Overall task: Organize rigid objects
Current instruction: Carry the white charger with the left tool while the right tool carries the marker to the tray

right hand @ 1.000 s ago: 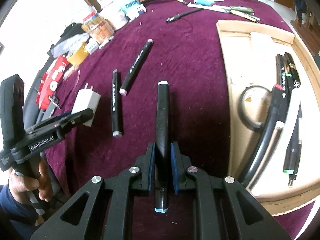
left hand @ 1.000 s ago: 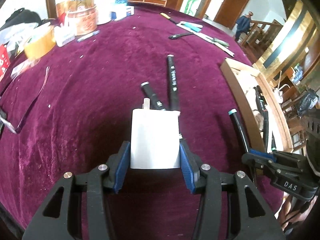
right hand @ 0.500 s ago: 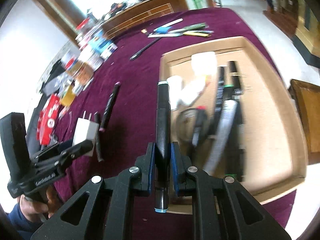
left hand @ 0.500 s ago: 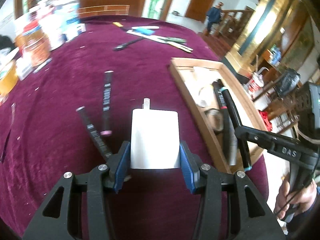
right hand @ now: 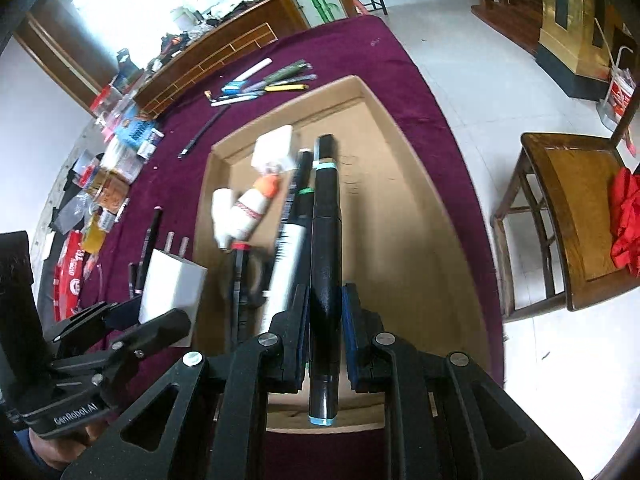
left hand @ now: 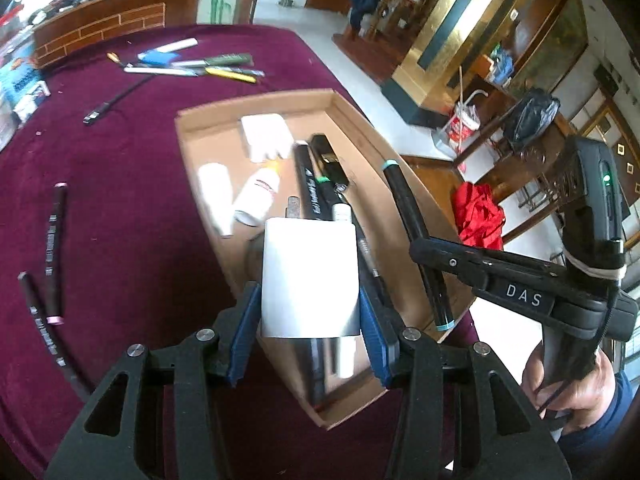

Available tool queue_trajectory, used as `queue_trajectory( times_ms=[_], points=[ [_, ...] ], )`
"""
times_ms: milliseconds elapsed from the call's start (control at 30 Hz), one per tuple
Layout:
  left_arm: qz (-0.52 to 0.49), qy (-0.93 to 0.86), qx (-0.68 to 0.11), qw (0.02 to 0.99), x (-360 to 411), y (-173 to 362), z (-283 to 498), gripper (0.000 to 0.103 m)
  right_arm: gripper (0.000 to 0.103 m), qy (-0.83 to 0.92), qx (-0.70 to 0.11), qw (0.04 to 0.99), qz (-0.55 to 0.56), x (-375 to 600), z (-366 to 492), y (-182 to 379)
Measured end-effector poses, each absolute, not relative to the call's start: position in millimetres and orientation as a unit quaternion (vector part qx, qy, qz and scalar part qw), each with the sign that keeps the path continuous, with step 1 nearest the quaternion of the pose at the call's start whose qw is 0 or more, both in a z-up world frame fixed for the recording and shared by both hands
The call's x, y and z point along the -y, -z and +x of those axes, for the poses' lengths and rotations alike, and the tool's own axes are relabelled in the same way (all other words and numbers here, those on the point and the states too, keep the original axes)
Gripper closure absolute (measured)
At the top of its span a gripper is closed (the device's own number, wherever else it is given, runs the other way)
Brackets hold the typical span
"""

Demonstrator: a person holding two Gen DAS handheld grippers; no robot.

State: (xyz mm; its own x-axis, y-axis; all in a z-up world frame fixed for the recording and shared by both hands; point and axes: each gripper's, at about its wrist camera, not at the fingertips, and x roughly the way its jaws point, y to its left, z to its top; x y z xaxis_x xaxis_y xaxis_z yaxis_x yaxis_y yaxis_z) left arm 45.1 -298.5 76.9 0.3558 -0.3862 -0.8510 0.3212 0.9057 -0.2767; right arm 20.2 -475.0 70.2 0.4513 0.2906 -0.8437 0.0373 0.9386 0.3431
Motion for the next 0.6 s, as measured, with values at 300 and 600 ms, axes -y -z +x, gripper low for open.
queue_trajectory(
  times_ms=[300,600],
  points=[
    [0.004,0.209,-0.528,0.823,333,-59,47,0.057,0.089,-0.080,-0.532,0.830,0.145,478,36,-54],
    [0.033,0.209,-0.517,0.830,342,-57,45,0.057,0.089,-0.074,-0.546,0.823,0.137,477,47,-42]
  ],
)
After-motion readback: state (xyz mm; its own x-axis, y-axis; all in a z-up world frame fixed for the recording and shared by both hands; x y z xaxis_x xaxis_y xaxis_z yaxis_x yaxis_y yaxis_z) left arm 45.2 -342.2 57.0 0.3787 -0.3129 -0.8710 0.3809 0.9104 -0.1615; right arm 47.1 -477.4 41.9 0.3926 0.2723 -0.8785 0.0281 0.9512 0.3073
